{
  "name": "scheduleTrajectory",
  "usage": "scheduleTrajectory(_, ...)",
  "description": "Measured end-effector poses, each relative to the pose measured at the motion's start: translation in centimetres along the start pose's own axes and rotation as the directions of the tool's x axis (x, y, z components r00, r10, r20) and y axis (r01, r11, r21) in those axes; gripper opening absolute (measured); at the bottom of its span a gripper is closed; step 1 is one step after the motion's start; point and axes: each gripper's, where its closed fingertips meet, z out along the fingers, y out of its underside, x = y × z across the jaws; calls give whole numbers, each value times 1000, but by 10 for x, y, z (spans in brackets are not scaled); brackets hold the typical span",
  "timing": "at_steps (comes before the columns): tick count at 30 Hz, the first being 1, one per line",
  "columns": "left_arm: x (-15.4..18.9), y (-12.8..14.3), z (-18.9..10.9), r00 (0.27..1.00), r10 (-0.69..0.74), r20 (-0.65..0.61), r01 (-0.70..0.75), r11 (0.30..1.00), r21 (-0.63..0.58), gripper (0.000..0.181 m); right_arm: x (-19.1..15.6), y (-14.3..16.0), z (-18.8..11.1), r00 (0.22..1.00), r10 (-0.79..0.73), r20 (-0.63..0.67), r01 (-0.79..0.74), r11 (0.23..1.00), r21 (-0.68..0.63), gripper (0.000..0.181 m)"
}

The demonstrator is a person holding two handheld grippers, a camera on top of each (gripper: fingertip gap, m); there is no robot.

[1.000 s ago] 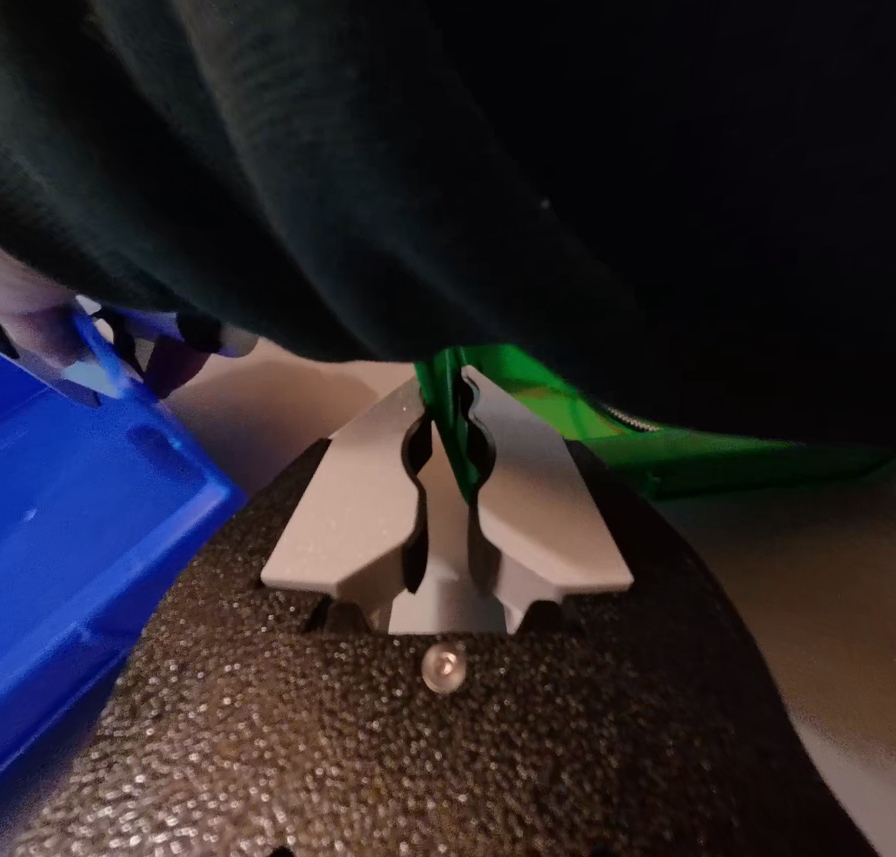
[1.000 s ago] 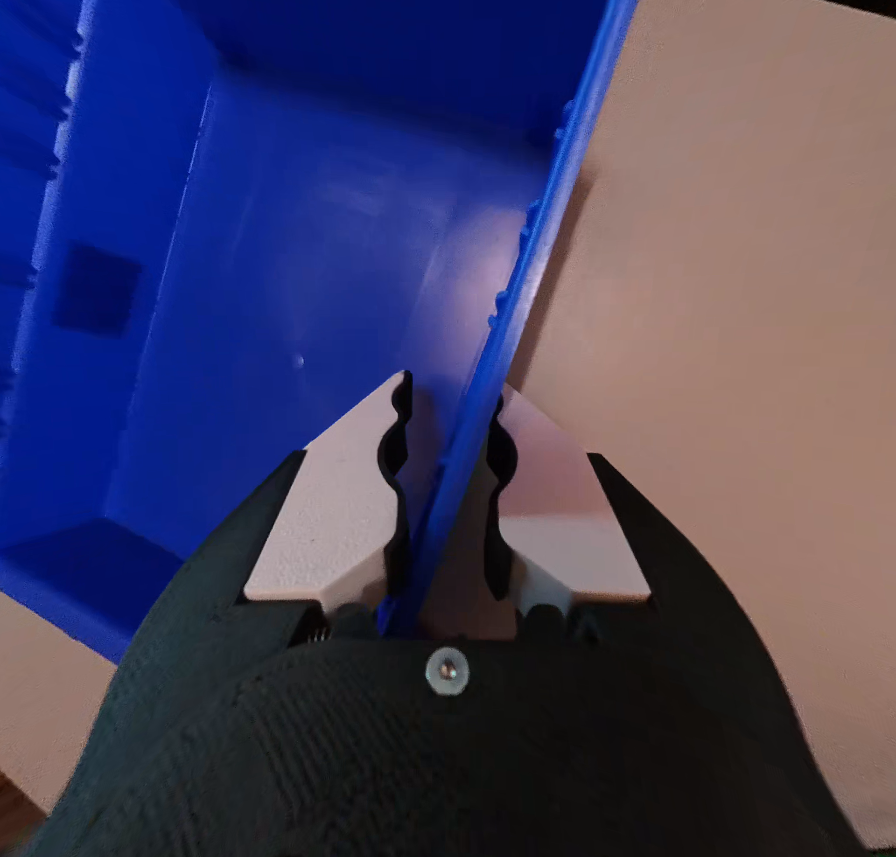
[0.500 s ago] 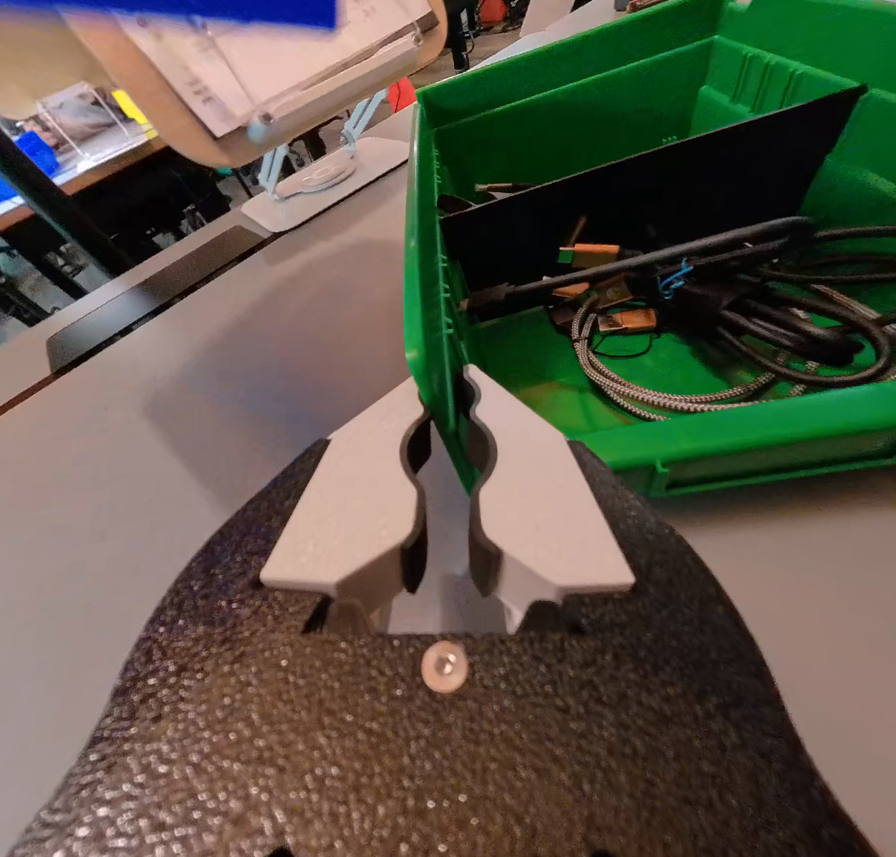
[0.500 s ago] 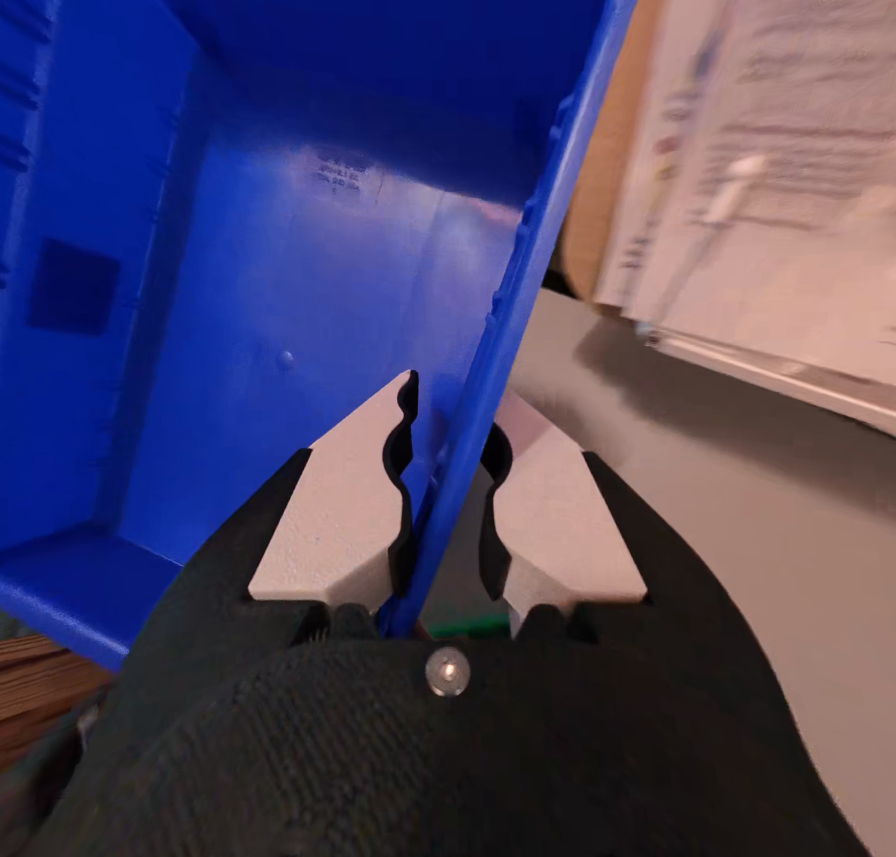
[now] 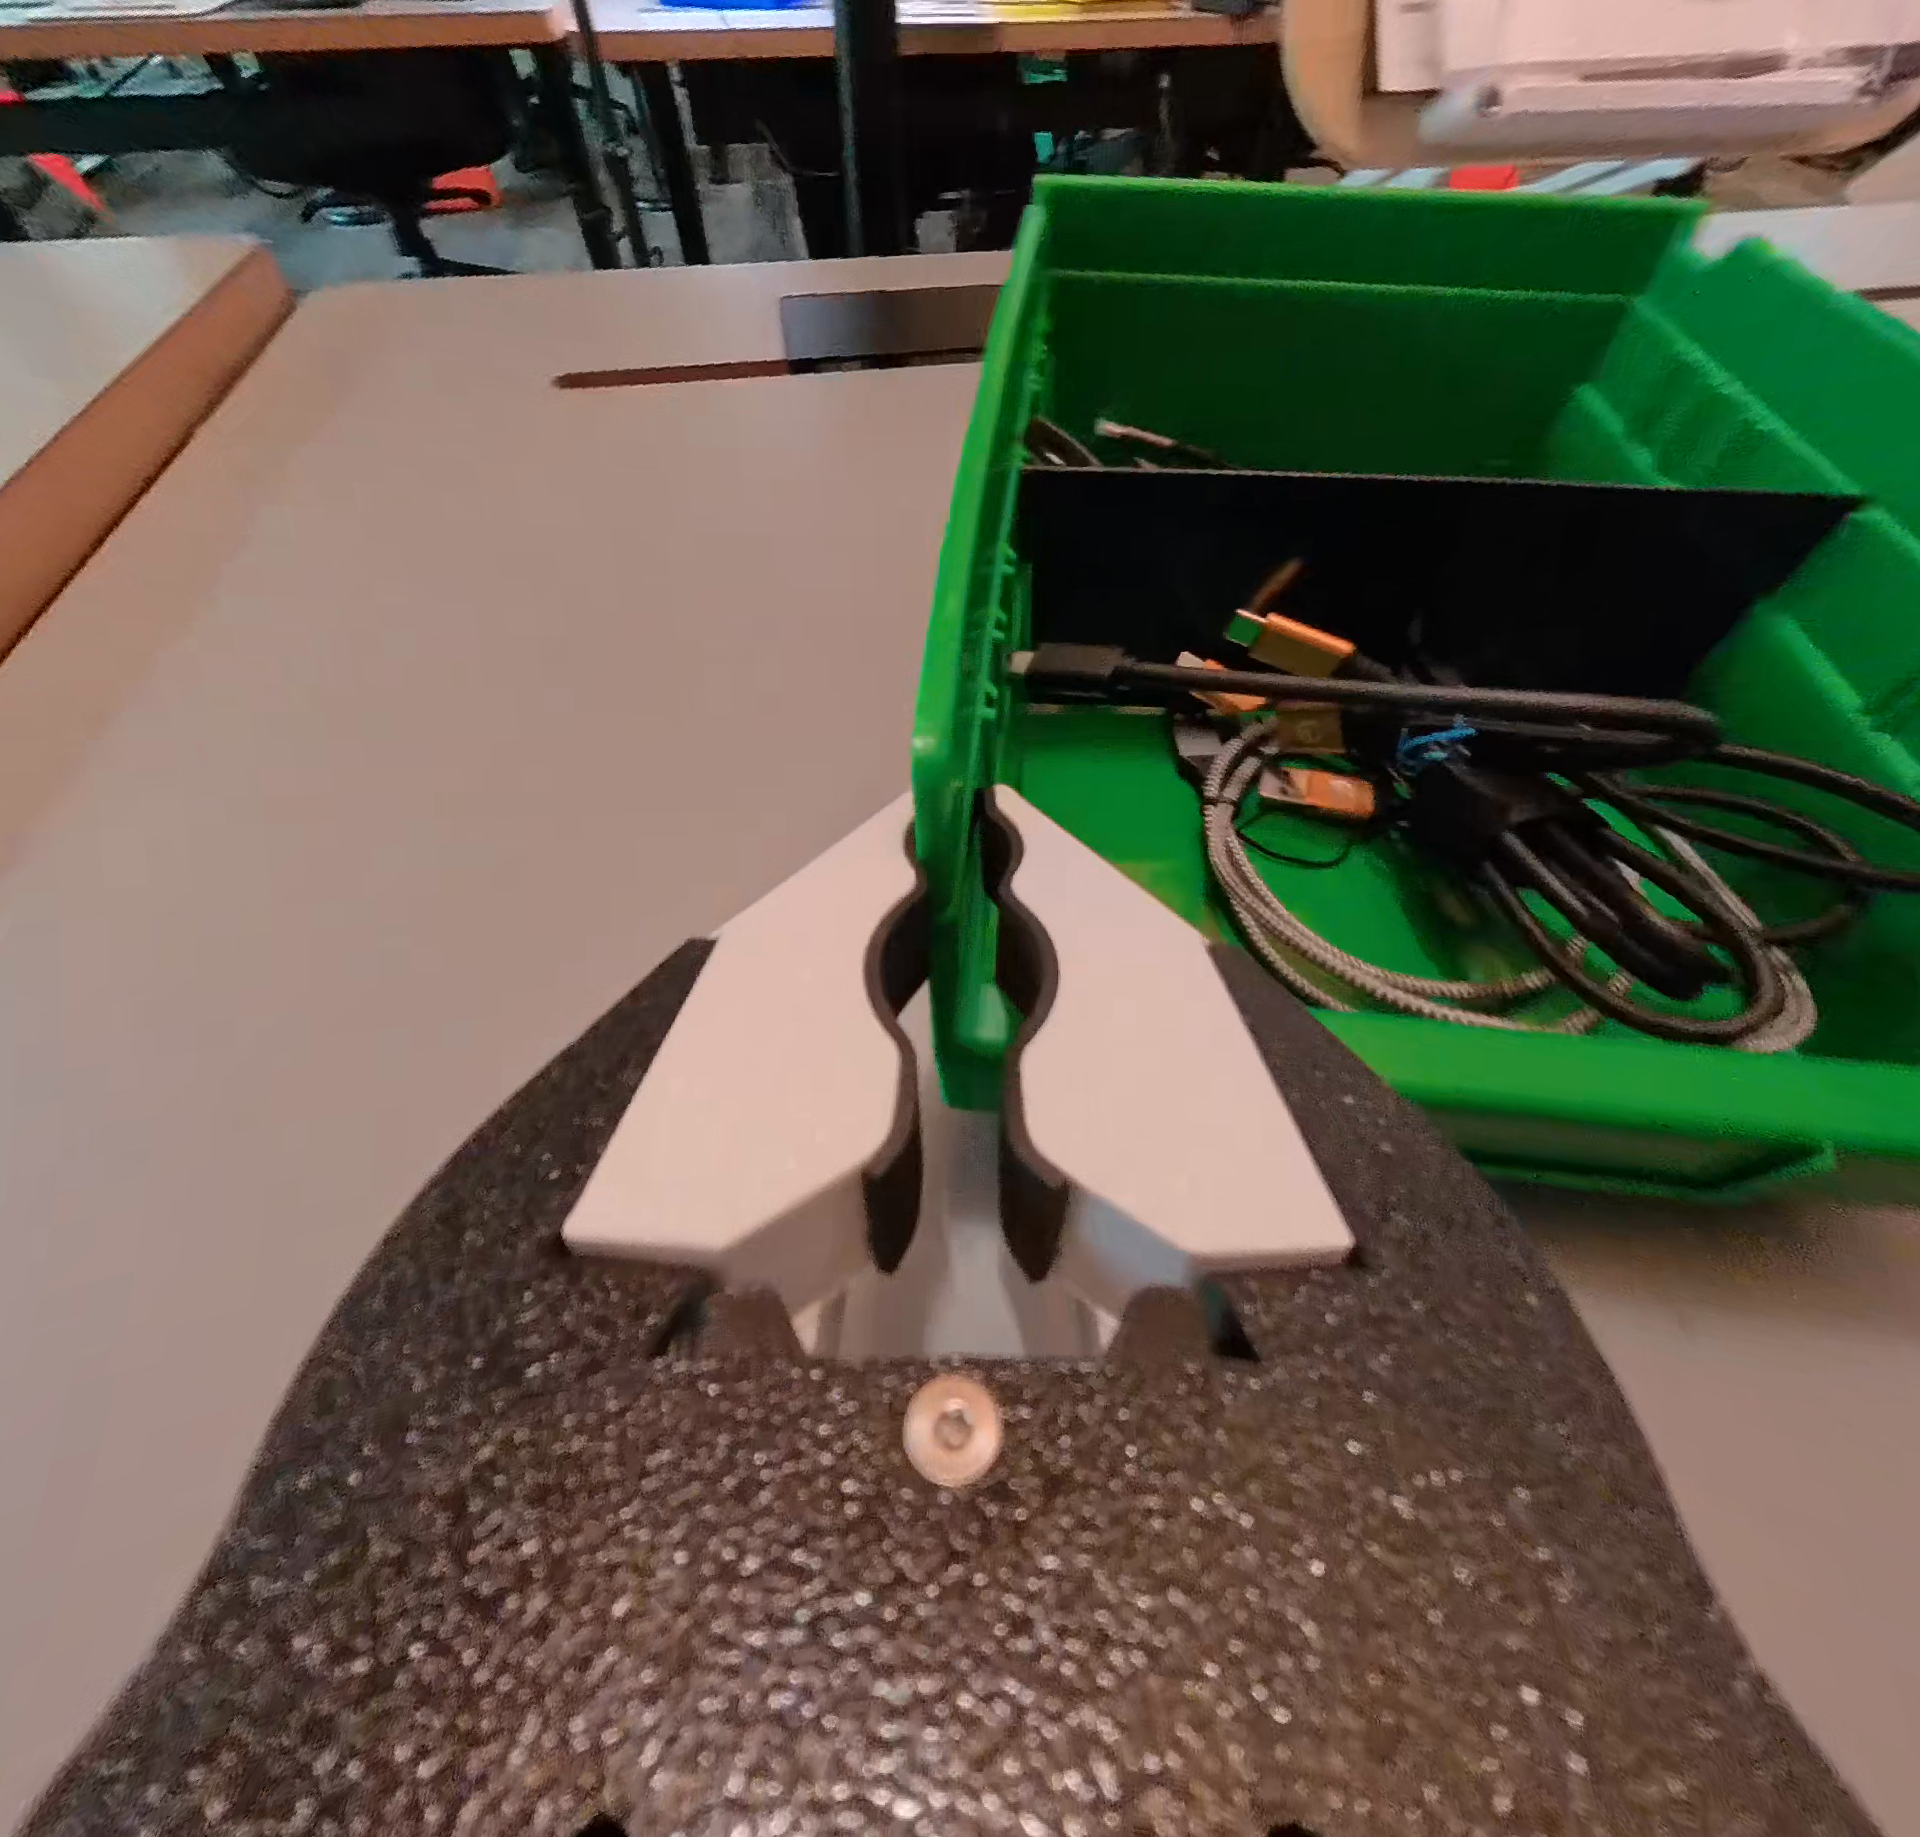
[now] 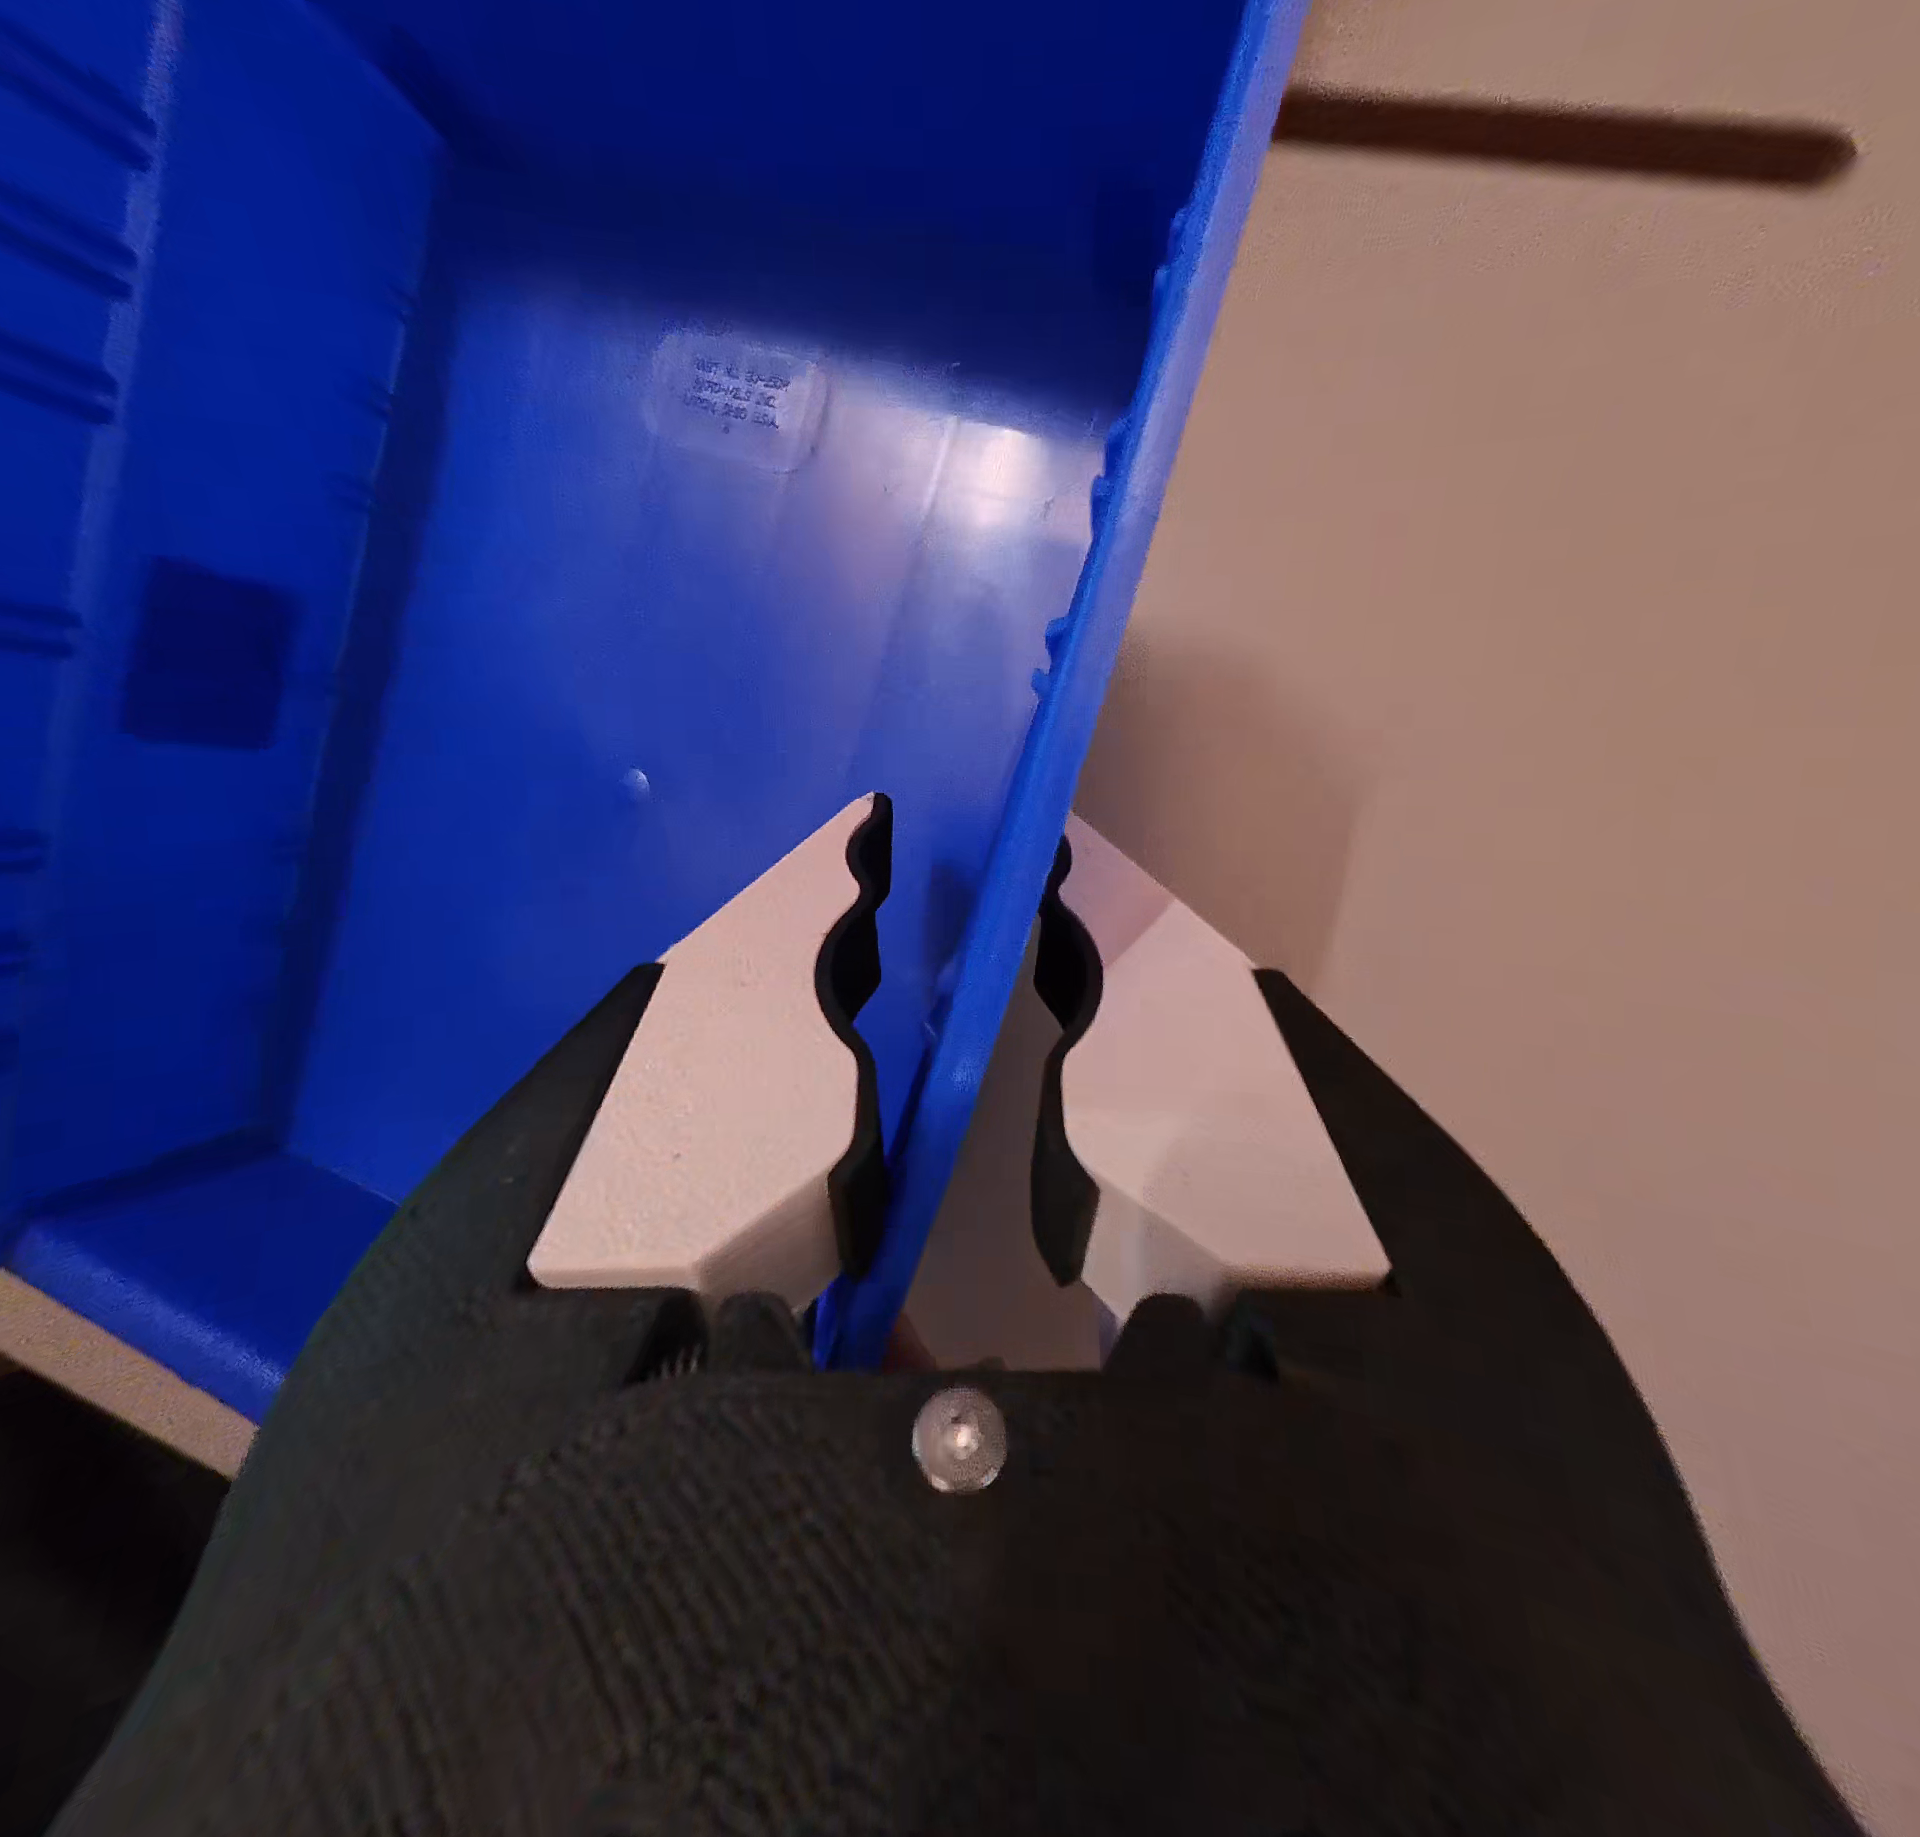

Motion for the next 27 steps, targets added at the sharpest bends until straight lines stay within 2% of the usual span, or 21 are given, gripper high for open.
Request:
scheduleTrajectory(1, -7, 1, -2, 1000, -14, 10, 13, 1000, 1, 1, 16, 14, 4, 1000, 2, -18, -2, 1000, -24, 25)
scheduleTrajectory(5, -36, 3, -8, 994, -43, 101, 43, 999, 2, 0, 66, 60, 21, 996, 50, -71, -57, 994, -96, 26)
scheduleTrajectory(9, -59, 5, -15, 980, -67, 186, 67, 998, 7, 0, 91, 80, 36, 996, 61, -64, -69, 990, -127, 25)
scheduleTrajectory(14, -65, 6, -18, 982, -78, 169, 78, 997, 10, 0, 104, 69, 48, 998, 45, -46, -49, 995, -91, 24)
scheduleTrajectory(17, -65, 7, -19, 981, -49, 187, 49, 999, 1, 1, 116, 51, 50, 993, -12, -117, 10, 1000, -22, 26)
scheduleTrajectory(18, -65, 7, -20, 980, -27, 196, 28, 1000, -3, 6, 119, 46, 48, 988, -26, -153, 25, 1000, -4, 35)
scheduleTrajectory(20, -68, 4, -26, 974, 5, 227, -6, 1000, 0, 15, 134, 35, 35, 953, -36, -300, 54, 997, 55, 75)
scheduleTrajectory(21, -68, 1, -29, 973, 14, 229, -16, 1000, 5, 17, 139, 30, 24, 924, -55, -378, 93, 992, 83, 85)
scheduleTrajectory(24, -58, -14, -37, 983, -18, 182, 11, 999, 42, 21, 136, 15, -21, 796, -148, -587, 285, 947, 147, 95)
scheduleTrajectory(26, -54, -26, -39, 986, -52, 162, 44, 998, 53, 29, 109, 4, -47, 734, -221, -642, 447, 869, 212, 95)
scheduleTrajectory(27, -53, -32, -36, 986, -40, 162, 35, 999, 34, 33, 89, 0, -53, 728, -277, -628, 523, 816, 247, 95)
